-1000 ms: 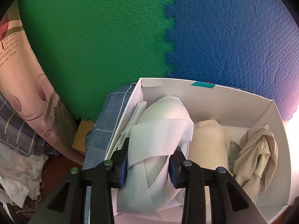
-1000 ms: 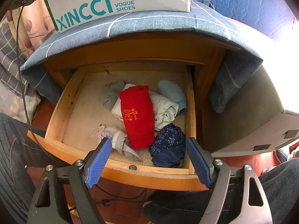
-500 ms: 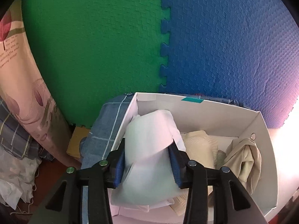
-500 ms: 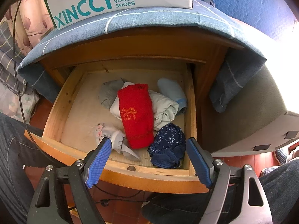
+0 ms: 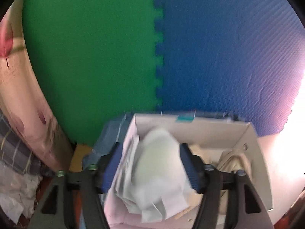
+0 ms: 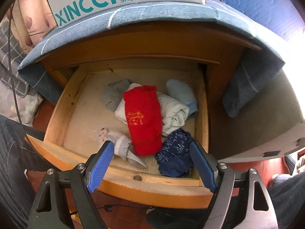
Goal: Take underwear out of drawer
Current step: 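Lower the right tool into the drawer and close on the red folded cloth, then lift the red cloth with the right gripper over the white box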
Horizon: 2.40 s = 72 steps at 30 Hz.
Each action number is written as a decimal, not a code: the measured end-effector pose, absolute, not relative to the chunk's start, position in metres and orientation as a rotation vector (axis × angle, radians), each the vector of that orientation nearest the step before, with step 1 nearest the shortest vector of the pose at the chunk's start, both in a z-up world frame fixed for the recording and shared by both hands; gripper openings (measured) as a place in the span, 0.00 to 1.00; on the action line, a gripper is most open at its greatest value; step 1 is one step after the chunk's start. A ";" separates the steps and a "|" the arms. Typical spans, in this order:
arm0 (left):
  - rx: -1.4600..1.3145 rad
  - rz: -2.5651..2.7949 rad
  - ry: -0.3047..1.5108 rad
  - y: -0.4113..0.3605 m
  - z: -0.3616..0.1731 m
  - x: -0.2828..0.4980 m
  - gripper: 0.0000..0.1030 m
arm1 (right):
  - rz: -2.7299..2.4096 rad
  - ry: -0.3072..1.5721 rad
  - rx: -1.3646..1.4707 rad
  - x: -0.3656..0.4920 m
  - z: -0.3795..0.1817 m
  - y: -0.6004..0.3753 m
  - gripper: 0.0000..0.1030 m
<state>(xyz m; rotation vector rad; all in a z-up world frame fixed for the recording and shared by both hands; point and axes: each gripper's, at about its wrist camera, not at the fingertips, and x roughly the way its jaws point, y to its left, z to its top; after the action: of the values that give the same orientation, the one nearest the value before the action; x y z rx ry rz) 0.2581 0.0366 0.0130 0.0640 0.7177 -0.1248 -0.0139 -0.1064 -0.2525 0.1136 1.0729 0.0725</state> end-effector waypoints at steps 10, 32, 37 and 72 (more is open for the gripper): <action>0.057 -0.254 0.556 0.067 0.060 0.200 0.67 | 0.155 1.206 0.015 0.035 -0.278 -0.083 0.50; -0.127 -0.129 0.643 0.189 -0.065 0.056 0.67 | 0.222 1.269 -0.238 0.072 -0.315 -0.048 0.16; -0.115 -0.134 0.643 0.187 -0.071 0.051 0.67 | 0.206 1.214 -0.188 0.059 -0.301 -0.061 0.15; 0.026 -0.160 0.905 0.115 -0.201 0.076 0.67 | 0.208 0.940 -0.104 0.000 -0.112 -0.097 0.15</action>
<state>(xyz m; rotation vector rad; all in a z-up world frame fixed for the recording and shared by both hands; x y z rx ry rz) 0.0765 0.1153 -0.2011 0.0256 0.9051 -0.1604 -0.0003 -0.0972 -0.1117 -0.1042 0.9398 0.2082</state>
